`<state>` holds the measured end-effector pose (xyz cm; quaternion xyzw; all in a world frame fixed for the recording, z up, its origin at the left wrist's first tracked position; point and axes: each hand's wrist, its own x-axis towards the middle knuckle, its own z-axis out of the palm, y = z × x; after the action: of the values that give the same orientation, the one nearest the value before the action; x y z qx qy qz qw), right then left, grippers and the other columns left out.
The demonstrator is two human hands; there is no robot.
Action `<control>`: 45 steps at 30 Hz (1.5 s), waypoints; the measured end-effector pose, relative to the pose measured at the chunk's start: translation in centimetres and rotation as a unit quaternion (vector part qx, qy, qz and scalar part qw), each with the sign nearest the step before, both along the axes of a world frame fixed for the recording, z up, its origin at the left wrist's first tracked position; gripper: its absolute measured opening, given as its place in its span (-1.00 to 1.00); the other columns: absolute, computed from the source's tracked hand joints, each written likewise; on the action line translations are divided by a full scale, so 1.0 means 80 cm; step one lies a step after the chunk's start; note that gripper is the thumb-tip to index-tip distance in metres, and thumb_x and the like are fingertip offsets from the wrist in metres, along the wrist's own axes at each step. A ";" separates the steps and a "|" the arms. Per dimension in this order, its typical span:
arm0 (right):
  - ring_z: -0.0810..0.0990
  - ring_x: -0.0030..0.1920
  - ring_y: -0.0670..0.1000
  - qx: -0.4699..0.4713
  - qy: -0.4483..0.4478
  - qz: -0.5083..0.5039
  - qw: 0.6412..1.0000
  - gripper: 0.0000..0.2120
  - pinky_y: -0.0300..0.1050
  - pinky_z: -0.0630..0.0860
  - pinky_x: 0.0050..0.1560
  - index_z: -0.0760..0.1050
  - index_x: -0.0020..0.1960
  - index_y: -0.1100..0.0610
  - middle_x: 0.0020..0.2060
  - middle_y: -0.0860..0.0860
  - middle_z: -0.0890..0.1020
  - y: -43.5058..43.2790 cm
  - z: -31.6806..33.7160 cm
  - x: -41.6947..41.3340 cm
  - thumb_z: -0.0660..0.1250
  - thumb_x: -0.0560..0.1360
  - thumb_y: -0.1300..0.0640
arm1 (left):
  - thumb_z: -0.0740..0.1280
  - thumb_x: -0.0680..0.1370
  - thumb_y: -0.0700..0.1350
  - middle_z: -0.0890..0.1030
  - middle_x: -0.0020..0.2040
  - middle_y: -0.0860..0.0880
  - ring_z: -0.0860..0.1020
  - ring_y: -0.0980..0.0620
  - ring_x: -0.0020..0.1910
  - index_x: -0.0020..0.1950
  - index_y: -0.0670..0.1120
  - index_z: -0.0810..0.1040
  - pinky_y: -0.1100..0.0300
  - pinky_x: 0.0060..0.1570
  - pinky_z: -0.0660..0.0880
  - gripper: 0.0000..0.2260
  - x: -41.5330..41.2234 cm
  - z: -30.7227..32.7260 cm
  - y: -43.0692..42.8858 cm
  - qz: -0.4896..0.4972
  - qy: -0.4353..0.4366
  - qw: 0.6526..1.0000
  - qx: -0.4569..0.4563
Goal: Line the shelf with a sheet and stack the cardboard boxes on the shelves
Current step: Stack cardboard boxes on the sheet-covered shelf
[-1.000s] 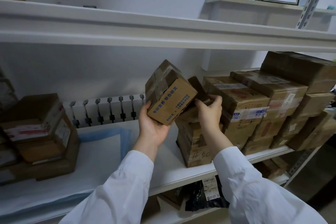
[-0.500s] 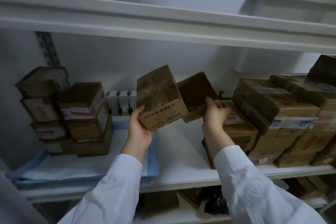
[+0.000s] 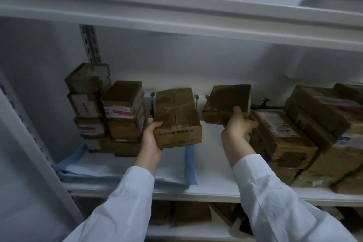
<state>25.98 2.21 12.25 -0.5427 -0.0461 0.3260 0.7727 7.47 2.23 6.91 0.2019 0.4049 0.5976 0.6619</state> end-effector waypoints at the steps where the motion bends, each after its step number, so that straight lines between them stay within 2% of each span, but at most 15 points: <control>1: 0.50 0.19 0.10 0.012 0.016 0.008 1.000 -0.52 -0.06 0.47 0.20 0.24 0.30 0.08 0.20 0.07 0.45 0.002 -0.001 -0.004 0.37 0.47 0.16 | 0.26 0.51 -0.14 0.66 -0.33 -0.07 0.57 -0.10 -0.22 -0.11 -0.10 0.56 0.10 -0.16 0.48 -0.90 -0.003 -0.004 -0.001 -0.006 0.012 1.000 -0.009; 4: 0.51 0.18 0.15 0.039 0.076 0.050 0.995 -0.56 0.17 0.52 0.19 0.25 0.28 0.05 0.16 0.07 0.47 0.006 -0.005 -0.014 0.35 0.48 0.17 | 0.28 0.50 -0.15 0.65 -0.34 -0.08 0.56 -0.11 -0.22 -0.13 -0.10 0.55 0.09 -0.15 0.49 -0.93 -0.014 -0.019 -0.002 -0.011 0.037 0.999 -0.035; 8: 0.53 0.17 0.19 0.030 0.098 0.130 0.986 -0.58 0.16 0.58 0.06 0.31 0.31 0.08 0.22 0.13 0.51 0.009 -0.013 -0.027 0.32 0.49 0.12 | 0.34 0.44 -0.15 0.63 -0.16 -0.14 0.57 -0.16 -0.15 0.01 -0.14 0.57 0.06 -0.09 0.51 -0.82 -0.028 -0.042 0.002 -0.018 0.071 0.994 -0.082; 11: 0.55 0.13 0.20 0.011 0.120 0.184 0.976 -0.59 0.18 0.57 0.08 0.35 0.33 0.13 0.18 0.16 0.54 0.010 -0.017 -0.035 0.31 0.51 0.11 | 0.35 0.45 -0.18 0.63 -0.17 -0.16 0.57 -0.17 -0.16 -0.04 -0.15 0.57 0.03 -0.09 0.51 -0.88 -0.035 -0.053 0.003 -0.024 0.087 0.990 -0.107; 13: 0.56 0.08 0.16 -0.010 0.116 0.206 0.971 -0.63 0.09 0.56 0.10 0.39 0.30 0.16 0.13 0.14 0.56 0.012 -0.020 -0.041 0.29 0.53 0.09 | 0.35 0.47 -0.17 0.63 -0.17 -0.17 0.58 -0.17 -0.15 -0.05 -0.15 0.57 0.00 -0.06 0.52 -0.90 -0.038 -0.063 0.004 -0.017 0.086 0.988 -0.124; 17: 0.50 0.01 0.06 -0.088 0.060 0.233 0.967 -0.53 -0.09 0.42 0.05 0.36 0.35 0.15 0.09 0.09 0.53 0.011 -0.028 -0.052 0.33 0.50 0.02 | 0.33 0.49 -0.11 0.63 0.05 -0.18 0.58 -0.21 0.03 0.28 -0.03 0.51 -0.12 0.11 0.49 -0.65 -0.045 -0.085 0.007 -0.025 0.070 0.990 -0.116; 21: 0.54 -0.15 0.04 -0.099 0.068 0.298 0.947 -0.62 -0.15 0.52 -0.10 0.37 0.29 0.16 -0.11 0.09 0.55 0.007 -0.035 -0.063 0.34 0.52 0.09 | 0.33 0.51 -0.10 0.56 0.22 -0.18 0.52 -0.23 0.15 0.41 0.07 0.38 -0.21 0.22 0.41 -0.54 -0.049 -0.094 0.009 -0.023 0.066 0.992 -0.108; 25: 0.52 0.09 0.16 -0.147 0.047 0.360 0.920 -0.58 -0.08 0.53 0.03 0.32 0.33 0.19 0.08 0.16 0.48 0.006 -0.042 -0.076 0.34 0.52 0.18 | 0.32 0.53 -0.11 0.55 0.23 -0.18 0.52 -0.22 0.14 0.44 0.06 0.33 -0.20 0.22 0.41 -0.52 -0.052 -0.098 0.009 -0.020 0.060 0.993 -0.097; 28: 0.45 0.26 0.20 -0.174 0.033 0.393 0.903 -0.53 -0.05 0.52 0.05 0.29 0.37 0.19 0.27 0.21 0.42 0.007 -0.046 -0.087 0.34 0.51 0.22 | 0.31 0.54 -0.11 0.55 0.23 -0.19 0.53 -0.21 0.14 0.42 0.03 0.36 -0.15 0.18 0.44 -0.55 -0.050 -0.101 0.007 -0.016 0.055 0.995 -0.083; 33: 0.37 0.34 0.22 -0.188 0.023 0.413 0.891 -0.49 0.02 0.49 0.20 0.25 0.39 0.18 0.36 0.19 0.34 0.008 -0.052 -0.096 0.34 0.50 0.25 | 0.27 0.57 -0.11 0.52 0.27 -0.20 0.51 -0.21 0.17 0.46 0.02 0.30 -0.07 0.08 0.45 -0.55 -0.053 -0.108 0.009 -0.022 0.060 0.994 -0.093; 36: 0.35 0.36 0.22 -0.190 0.029 0.420 0.887 -0.49 0.04 0.47 0.26 0.24 0.39 0.19 0.37 0.18 0.33 0.008 -0.053 -0.097 0.33 0.51 0.28 | 0.22 0.61 -0.08 0.48 0.31 -0.19 0.48 -0.23 0.25 0.48 0.02 0.27 -0.10 0.16 0.44 -0.57 -0.055 -0.103 0.015 -0.029 0.093 0.989 -0.109; 38: 0.34 0.37 0.22 -0.189 0.036 0.427 0.884 -0.49 0.06 0.45 0.29 0.24 0.40 0.21 0.38 0.19 0.32 0.007 -0.054 -0.100 0.32 0.51 0.29 | 0.18 0.63 -0.06 0.46 0.33 -0.17 0.45 -0.23 0.28 0.46 -0.01 0.30 -0.14 0.27 0.39 -0.61 -0.057 -0.101 0.018 -0.031 0.132 0.984 -0.118; 40: 0.34 0.37 0.22 -0.188 0.045 0.434 0.880 -0.50 0.06 0.45 0.30 0.24 0.40 0.22 0.39 0.19 0.32 0.006 -0.054 -0.103 0.31 0.52 0.30 | 0.18 0.63 -0.07 0.50 0.28 -0.18 0.47 -0.24 0.24 0.35 -0.09 0.43 -0.18 0.28 0.38 -0.70 -0.058 -0.100 0.020 -0.007 0.156 0.979 -0.135; 43: 0.35 0.37 0.23 -0.194 0.056 0.444 0.873 -0.51 0.05 0.46 0.29 0.25 0.40 0.23 0.38 0.20 0.32 0.005 -0.053 -0.111 0.32 0.52 0.28 | 0.21 0.59 -0.15 0.58 0.10 -0.23 0.53 -0.23 0.06 -0.03 -0.14 0.50 -0.12 0.17 0.46 -0.89 -0.064 -0.096 0.015 0.095 0.234 0.952 -0.172; 45: 0.36 0.36 0.23 -0.199 0.057 0.449 0.869 -0.51 0.04 0.46 0.28 0.25 0.40 0.22 0.37 0.20 0.33 0.005 -0.053 -0.116 0.32 0.52 0.27 | 0.19 0.57 -0.18 0.57 -0.03 -0.22 0.50 -0.18 -0.07 -0.14 -0.12 0.48 0.00 0.04 0.45 -0.87 -0.064 -0.085 0.005 0.159 0.254 0.941 -0.156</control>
<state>16.72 2.64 7.99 -0.5860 -0.1754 0.6705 0.4198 2.33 2.65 0.07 0.1743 0.6748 0.5530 0.4567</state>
